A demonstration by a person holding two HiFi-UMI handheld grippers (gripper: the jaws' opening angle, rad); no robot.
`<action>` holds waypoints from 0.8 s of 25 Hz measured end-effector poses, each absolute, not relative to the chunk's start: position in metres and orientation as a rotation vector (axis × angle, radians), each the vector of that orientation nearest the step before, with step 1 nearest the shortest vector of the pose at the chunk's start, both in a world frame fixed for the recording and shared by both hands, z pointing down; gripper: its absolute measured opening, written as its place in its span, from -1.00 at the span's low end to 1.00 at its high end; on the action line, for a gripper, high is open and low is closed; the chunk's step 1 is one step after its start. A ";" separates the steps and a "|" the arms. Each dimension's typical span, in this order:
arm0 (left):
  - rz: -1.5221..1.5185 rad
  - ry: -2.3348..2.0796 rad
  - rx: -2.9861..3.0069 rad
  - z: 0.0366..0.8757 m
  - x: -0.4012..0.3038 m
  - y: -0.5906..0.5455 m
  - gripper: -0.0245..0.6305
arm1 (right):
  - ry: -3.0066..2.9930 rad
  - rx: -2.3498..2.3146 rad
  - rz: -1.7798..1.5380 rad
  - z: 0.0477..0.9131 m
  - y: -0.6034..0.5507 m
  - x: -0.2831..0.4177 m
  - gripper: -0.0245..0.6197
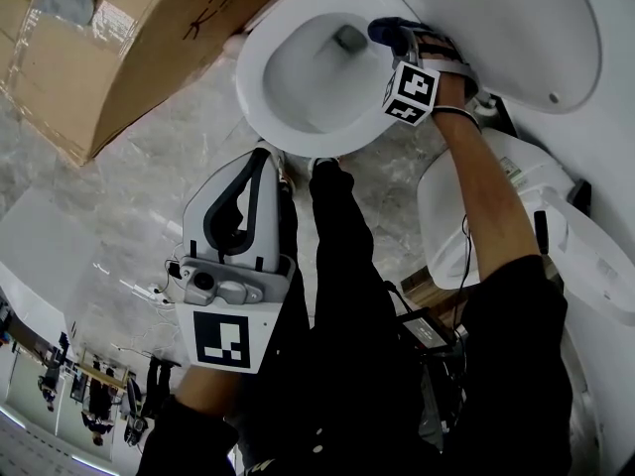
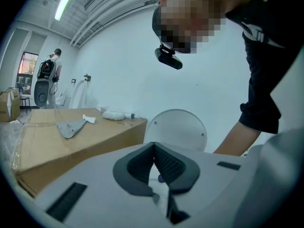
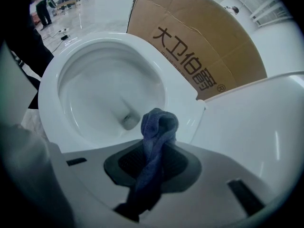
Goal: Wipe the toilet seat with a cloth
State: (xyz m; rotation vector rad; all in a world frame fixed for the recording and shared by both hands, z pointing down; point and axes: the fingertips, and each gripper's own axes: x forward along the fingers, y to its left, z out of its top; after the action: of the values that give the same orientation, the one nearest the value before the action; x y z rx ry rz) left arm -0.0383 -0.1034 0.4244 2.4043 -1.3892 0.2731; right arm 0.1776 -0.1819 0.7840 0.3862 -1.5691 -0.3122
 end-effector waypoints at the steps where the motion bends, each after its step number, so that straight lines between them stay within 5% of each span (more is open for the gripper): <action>1: 0.273 -1.387 2.405 0.424 -0.038 -0.103 -0.89 | -1.564 0.391 -0.301 0.785 -0.178 0.180 -0.67; 20: 0.272 -1.349 2.441 0.409 -0.032 -0.099 -0.89 | -1.590 0.524 -0.031 0.789 -0.101 0.217 -0.67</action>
State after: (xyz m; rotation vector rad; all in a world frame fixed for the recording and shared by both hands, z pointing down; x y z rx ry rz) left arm -0.0318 -0.0985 0.4089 2.4408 -1.3487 0.2724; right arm 0.2175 -0.1010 0.7885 0.5241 -1.5898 -0.0307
